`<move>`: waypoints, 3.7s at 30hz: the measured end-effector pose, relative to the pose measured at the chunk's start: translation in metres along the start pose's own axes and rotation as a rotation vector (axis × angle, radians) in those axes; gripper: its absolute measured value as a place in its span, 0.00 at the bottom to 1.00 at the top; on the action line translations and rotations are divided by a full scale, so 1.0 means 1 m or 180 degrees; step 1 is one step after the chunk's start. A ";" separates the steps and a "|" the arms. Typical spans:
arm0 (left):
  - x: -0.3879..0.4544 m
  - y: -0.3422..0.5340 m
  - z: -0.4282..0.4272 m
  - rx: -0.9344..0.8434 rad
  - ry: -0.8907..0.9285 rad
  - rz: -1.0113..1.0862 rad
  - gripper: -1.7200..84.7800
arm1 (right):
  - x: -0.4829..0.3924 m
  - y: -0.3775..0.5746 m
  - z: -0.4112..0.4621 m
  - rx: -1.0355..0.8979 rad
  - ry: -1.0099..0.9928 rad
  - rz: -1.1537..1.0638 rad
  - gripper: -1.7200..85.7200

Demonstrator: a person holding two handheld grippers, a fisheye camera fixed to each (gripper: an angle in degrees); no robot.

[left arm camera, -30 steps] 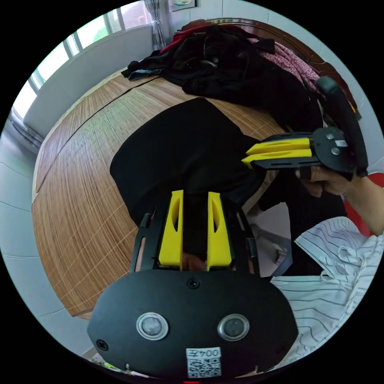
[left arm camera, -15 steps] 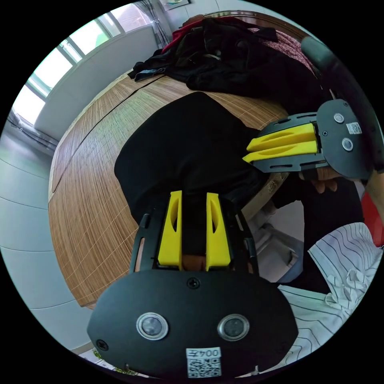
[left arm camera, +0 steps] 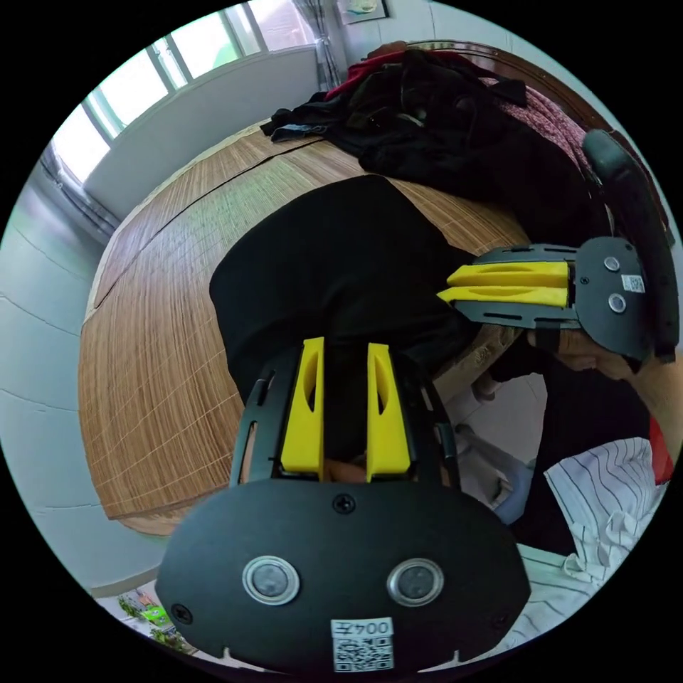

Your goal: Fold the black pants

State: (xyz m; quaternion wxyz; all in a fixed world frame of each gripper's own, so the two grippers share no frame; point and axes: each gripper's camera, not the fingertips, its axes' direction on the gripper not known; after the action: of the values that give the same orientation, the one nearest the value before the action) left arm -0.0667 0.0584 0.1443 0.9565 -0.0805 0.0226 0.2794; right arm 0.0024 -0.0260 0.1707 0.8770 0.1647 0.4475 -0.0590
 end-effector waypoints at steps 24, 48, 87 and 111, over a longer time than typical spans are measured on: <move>-0.080 0.132 -0.051 0.0120 0.0181 -0.0738 0.15 | 0.088 0.058 -0.017 0.0185 -0.0343 0.0452 0.11; -0.129 0.209 -0.117 0.0445 0.0355 -0.1251 0.11 | 0.017 -0.089 -0.067 0.0495 -0.0633 -0.0276 0.10; -0.210 0.116 -0.218 0.0438 0.0674 -0.1016 0.02 | -0.087 -0.234 -0.019 -0.0079 -0.0463 -0.1024 0.09; -0.231 0.080 -0.253 0.0586 0.0909 -0.1310 0.02 | -0.177 -0.340 0.025 -0.0580 -0.0150 -0.1552 0.10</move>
State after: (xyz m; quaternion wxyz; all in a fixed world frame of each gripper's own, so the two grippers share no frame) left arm -0.3041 -0.0396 -0.0959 0.9836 -0.0347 0.1658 0.0616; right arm -0.1692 -0.3614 0.2467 0.8583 -0.0291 0.4568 -0.2319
